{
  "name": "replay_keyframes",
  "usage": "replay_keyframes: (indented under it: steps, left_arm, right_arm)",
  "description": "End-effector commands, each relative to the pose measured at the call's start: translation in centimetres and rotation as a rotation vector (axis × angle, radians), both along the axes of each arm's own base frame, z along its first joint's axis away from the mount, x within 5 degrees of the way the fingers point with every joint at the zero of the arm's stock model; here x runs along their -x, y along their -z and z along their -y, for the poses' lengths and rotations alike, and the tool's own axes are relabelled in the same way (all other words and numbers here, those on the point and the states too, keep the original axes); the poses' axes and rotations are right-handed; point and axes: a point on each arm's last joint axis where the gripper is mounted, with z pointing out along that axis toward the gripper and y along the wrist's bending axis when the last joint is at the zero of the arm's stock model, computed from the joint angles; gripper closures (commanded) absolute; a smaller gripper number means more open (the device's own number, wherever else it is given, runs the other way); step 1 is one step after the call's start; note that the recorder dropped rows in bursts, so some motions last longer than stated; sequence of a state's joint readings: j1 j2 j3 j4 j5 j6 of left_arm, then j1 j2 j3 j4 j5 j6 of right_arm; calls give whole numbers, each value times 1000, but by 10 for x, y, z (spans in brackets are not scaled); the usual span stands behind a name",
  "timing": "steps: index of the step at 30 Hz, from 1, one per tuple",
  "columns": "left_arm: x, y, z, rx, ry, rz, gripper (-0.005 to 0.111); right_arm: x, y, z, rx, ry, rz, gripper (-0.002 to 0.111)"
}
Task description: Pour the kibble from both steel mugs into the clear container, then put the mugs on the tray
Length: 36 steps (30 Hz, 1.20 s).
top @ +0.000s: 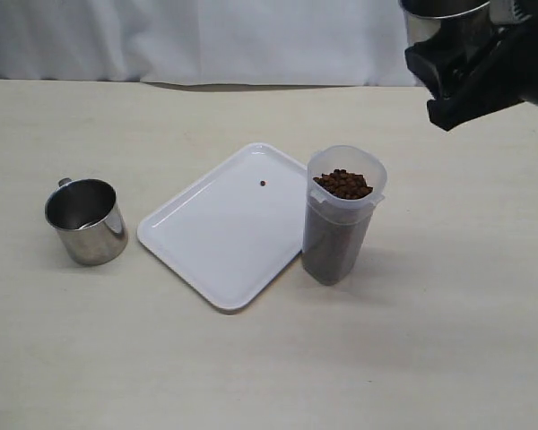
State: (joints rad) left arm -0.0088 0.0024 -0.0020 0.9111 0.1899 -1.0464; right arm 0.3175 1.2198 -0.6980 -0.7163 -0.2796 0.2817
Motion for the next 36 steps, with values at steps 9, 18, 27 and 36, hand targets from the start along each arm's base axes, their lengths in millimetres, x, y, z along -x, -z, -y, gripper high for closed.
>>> replay_keyframes:
  steps: [9, 18, 27, 36]
  left_arm:
    - [0, 0, 0, 1, 4, 6, 107]
    - [0, 0, 0, 1, 4, 6, 107]
    - [0, 1, 0, 1, -3, 1, 107]
    - [0, 1, 0, 1, -3, 1, 107]
  right_arm:
    - [20, 10, -17, -320, -204, -4, 103]
    - [47, 23, -75, -361, -416, -113, 103]
    - [55, 53, -120, -420, -488, -155, 103]
    - [56, 107, -152, -404, -459, -235, 103]
